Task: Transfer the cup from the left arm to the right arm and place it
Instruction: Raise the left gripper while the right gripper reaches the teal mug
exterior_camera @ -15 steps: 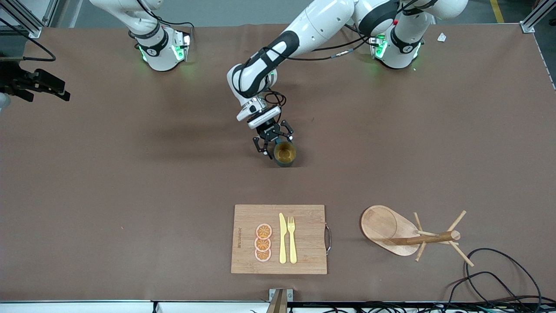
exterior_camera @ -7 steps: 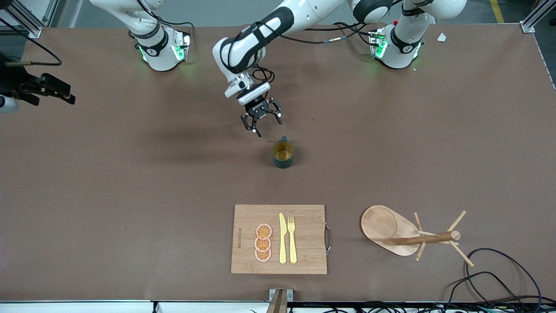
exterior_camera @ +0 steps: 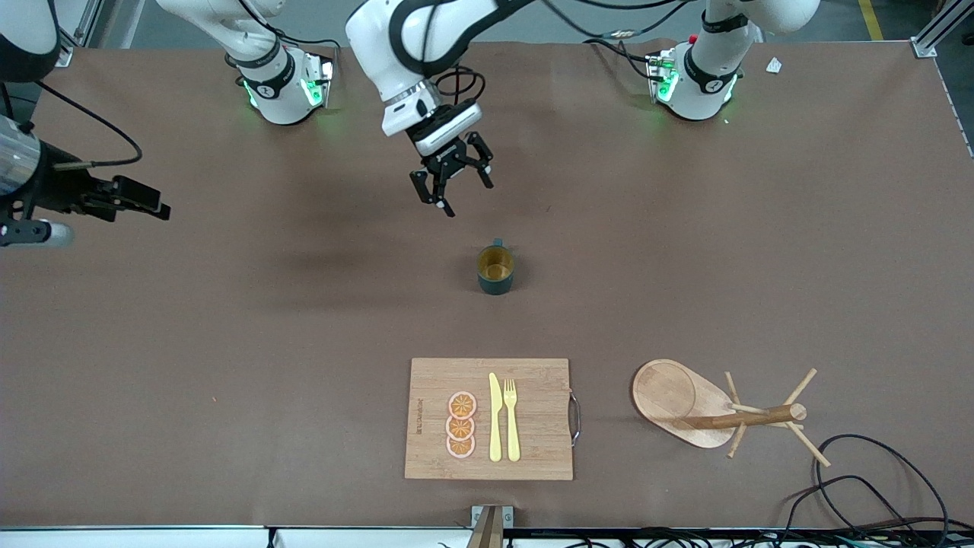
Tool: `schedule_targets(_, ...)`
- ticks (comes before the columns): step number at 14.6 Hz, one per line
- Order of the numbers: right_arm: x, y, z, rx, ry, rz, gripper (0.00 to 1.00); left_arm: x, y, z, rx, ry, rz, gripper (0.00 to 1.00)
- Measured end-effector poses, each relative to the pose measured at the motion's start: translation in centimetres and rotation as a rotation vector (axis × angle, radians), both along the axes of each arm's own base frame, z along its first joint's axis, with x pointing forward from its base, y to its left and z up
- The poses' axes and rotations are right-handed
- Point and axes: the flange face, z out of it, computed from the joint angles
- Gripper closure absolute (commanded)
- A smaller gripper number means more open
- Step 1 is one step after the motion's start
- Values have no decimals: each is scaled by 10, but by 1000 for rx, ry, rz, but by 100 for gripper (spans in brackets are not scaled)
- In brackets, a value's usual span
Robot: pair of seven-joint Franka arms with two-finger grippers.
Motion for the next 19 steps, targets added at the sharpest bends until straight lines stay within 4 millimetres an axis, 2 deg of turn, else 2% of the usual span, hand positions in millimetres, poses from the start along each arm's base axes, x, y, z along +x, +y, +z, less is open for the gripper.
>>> schedule_targets(2,11,27,-13,4,-1,-50,0,40,40,56,-35,73,6,1)
schedule_targets(3,16,49,-20,1,-6,-68,0,58,60,78,-46,107,1,1)
schedule_targets(5,27,95,-44,-6,-18,-102,0,93,103,112,-61,175,-18,0)
schedule_targets(6,30,117,-59,-10,-17,-133,0,109,124,123,-69,204,-20,0)
schedule_targets(8,30,168,-91,-16,-21,-190,0,138,161,138,-101,262,-31,0)
schedule_targets(10,22,223,-121,-23,-18,-215,0,162,195,147,-132,325,-59,0)
schedule_targets(12,14,266,-147,-26,-20,-239,0,183,229,155,-158,383,-93,0)
schedule_targets(16,-3,333,-198,-30,-23,-294,0,216,292,171,-217,451,-152,0)
schedule_targets(19,-15,361,-225,-40,-14,-292,0,231,341,188,-274,496,-227,0)
